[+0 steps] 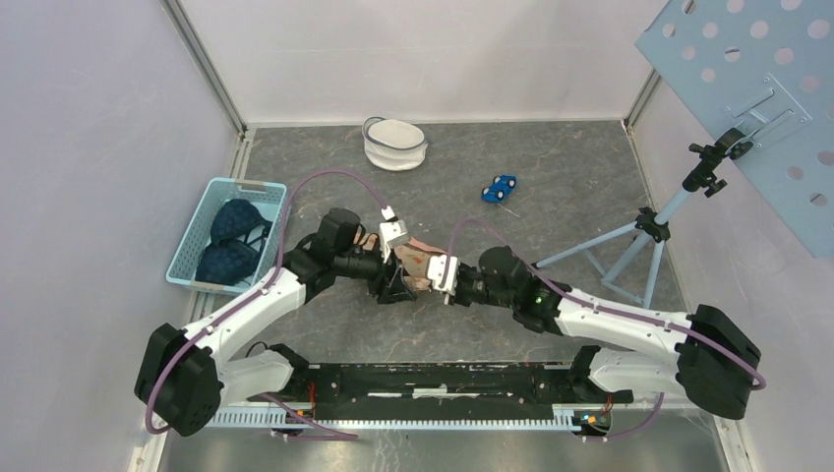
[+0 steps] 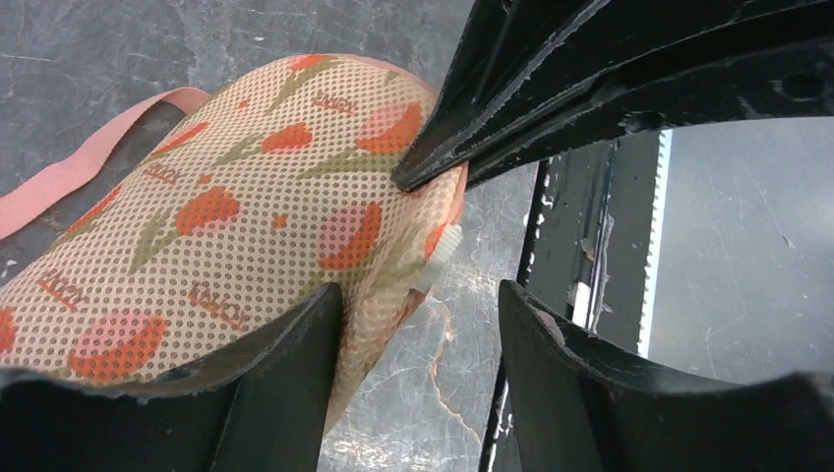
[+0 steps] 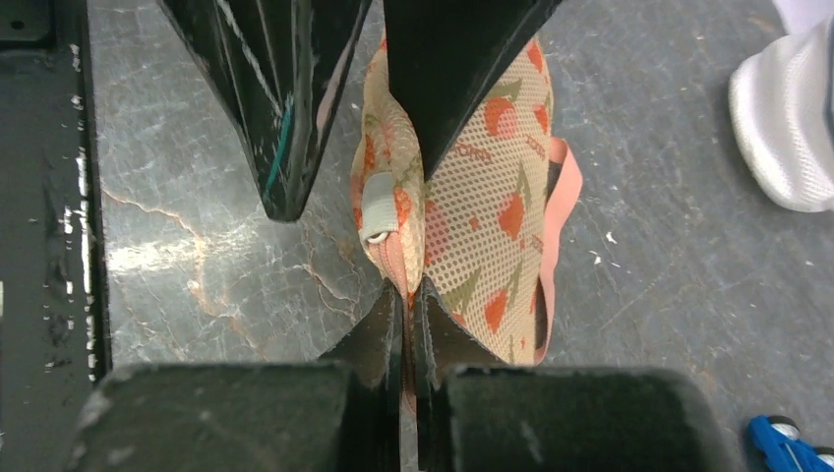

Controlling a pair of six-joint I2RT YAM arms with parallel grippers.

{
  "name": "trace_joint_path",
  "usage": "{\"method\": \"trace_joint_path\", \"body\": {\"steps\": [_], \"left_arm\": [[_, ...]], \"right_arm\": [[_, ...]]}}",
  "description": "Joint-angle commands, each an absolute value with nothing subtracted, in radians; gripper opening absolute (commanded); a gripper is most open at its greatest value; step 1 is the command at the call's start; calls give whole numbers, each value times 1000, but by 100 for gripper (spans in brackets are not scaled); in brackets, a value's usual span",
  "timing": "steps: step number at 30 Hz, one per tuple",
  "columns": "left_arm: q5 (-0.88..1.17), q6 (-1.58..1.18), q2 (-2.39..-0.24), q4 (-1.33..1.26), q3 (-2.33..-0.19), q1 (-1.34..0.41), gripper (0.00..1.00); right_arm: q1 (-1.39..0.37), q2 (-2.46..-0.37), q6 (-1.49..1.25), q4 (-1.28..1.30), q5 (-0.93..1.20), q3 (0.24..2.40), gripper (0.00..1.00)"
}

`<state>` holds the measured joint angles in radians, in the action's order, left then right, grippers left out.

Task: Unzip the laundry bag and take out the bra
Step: Unzip the laundry bag at the center of the board.

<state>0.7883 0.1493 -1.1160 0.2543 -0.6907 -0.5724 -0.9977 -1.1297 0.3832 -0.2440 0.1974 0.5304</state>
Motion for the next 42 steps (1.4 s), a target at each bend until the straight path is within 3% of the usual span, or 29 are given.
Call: {"method": "trace_joint_path", "body": {"steps": [1,8,19,35,42], "left_arm": [[821,128,-1147,253,-761,-565,67],[976,152,-1236,359,-885,-456,68],[1022,-181,-1160,-66,-696,-396,64],[1035,-117,-1147,-31,-614,-392,63],[946,-144,-1163,-37,-621,-393,44]], "right_arm": [[-957,-1189,328,-46,329,713,0],[-854,-1327,418,249,582,969,0],[-813,-1316,488,177,719,910,0],[-728,-1312,351,34,771,830,0],[-729,-1322,313,20,817,836,0]]}}
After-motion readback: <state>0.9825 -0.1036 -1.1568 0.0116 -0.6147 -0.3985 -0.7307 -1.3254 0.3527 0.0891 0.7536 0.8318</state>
